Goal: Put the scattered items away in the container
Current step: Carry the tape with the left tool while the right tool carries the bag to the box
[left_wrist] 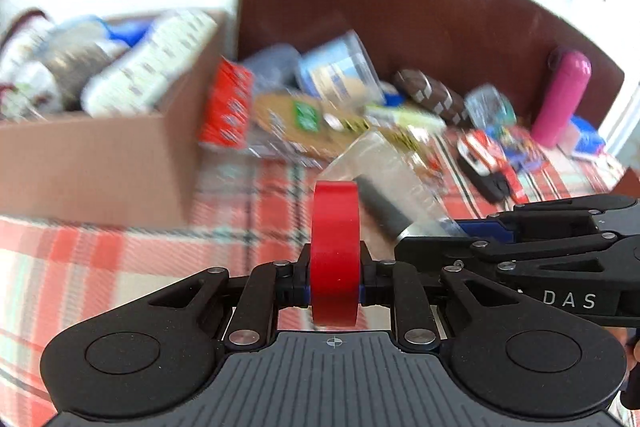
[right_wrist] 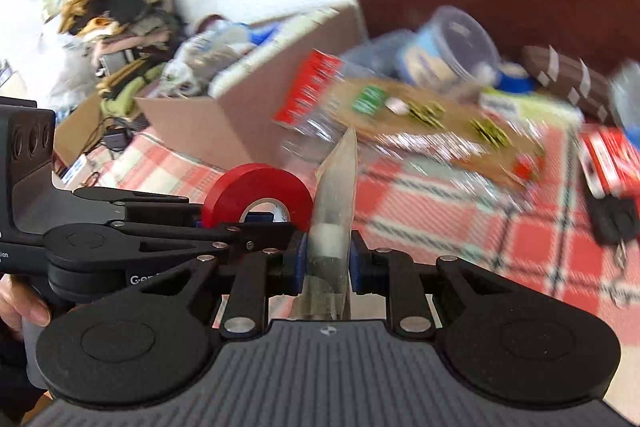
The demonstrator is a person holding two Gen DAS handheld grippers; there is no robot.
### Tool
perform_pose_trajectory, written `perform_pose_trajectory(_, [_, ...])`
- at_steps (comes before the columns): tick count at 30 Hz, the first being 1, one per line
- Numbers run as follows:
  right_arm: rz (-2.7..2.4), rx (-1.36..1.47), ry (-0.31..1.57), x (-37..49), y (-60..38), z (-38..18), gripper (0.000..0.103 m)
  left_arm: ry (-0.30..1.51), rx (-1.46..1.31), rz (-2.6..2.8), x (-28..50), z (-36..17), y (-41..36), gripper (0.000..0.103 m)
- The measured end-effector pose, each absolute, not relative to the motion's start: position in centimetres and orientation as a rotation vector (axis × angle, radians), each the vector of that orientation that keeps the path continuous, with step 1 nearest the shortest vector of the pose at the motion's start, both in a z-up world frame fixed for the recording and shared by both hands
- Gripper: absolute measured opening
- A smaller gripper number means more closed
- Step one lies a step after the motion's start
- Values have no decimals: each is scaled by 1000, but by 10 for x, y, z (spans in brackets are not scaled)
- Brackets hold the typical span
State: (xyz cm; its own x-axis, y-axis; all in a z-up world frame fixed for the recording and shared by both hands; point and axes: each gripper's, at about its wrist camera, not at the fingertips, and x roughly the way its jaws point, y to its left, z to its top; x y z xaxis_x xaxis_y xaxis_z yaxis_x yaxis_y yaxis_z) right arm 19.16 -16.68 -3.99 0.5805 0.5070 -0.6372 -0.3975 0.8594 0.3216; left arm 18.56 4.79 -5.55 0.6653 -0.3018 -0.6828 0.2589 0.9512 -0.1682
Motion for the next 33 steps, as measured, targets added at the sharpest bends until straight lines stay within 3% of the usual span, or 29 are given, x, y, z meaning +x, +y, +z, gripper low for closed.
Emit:
perform_pose_trajectory(14, [623,113,686,276,-65,43,24,648,-92,-168,251,29,150,16])
perform_pose_trajectory(23, [597,265,673,361,-41,41,24,605,-102,-129,325,50,192,16])
perform_pose_trajectory(33, [608,272,686,421,7,22,25,641,-103,-55,379,28,233,19])
